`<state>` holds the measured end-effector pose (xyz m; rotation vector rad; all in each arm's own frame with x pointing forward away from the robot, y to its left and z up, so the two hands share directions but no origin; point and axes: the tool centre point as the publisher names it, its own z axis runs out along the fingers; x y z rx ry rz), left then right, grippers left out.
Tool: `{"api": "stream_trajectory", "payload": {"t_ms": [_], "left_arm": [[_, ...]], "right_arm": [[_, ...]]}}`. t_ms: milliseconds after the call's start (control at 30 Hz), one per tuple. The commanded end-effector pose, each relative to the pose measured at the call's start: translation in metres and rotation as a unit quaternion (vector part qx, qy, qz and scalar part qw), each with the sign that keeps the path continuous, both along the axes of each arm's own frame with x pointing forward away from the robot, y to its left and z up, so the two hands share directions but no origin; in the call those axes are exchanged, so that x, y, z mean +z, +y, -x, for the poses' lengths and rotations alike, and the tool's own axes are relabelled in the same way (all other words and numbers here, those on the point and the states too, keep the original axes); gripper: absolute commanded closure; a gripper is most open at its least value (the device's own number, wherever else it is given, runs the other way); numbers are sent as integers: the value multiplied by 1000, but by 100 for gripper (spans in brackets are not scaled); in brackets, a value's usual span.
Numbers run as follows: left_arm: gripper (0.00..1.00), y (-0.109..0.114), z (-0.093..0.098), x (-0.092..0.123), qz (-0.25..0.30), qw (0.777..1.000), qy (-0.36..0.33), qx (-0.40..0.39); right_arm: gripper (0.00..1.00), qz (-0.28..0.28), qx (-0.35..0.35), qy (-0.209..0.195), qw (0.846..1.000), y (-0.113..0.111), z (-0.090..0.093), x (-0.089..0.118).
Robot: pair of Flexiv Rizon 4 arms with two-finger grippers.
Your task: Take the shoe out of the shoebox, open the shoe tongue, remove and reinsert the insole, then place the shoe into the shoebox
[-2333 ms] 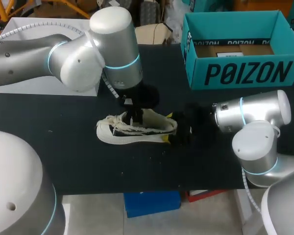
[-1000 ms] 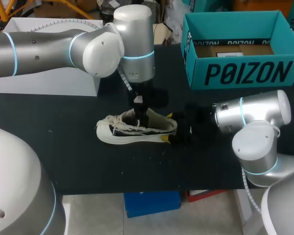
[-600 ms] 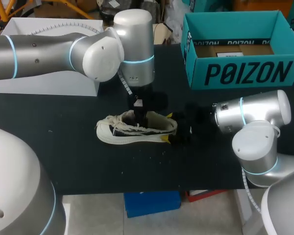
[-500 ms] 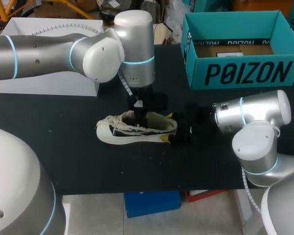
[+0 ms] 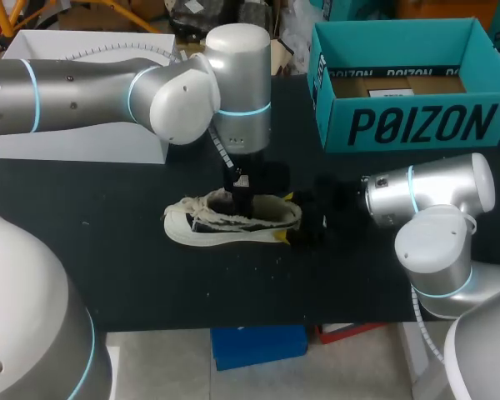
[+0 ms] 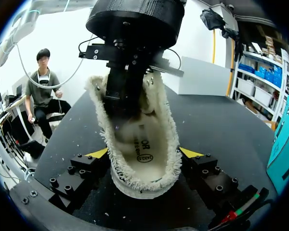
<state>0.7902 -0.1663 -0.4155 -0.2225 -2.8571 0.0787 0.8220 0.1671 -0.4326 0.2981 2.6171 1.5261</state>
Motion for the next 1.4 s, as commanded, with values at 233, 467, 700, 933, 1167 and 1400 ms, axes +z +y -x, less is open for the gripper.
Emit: {"api": "stream_trajectory", "payload": {"t_ms": [233, 467, 700, 933, 1167, 1400], "left_arm": [[66, -1, 4, -5, 13, 1000, -4, -2], [70, -3, 7, -8, -22, 999, -36, 10], [67, -3, 11, -11, -76, 989, -123, 39], [67, 6, 8, -19, -100, 969, -218, 64], [69, 19, -2, -23, -107, 948, -288, 79], [72, 25, -12, -25, -96, 934, -333, 86]], "right_arm": [[100, 1, -1, 1, 1000, -1, -1, -3], [100, 1, -1, 1, 1000, -1, -1, -3], [100, 1, -1, 1, 1000, -1, -1, -3], [100, 1, -1, 1, 1000, -1, -1, -3], [100, 1, -1, 1, 1000, -1, -1, -3], [100, 1, -1, 1, 1000, -1, -1, -3]]}}
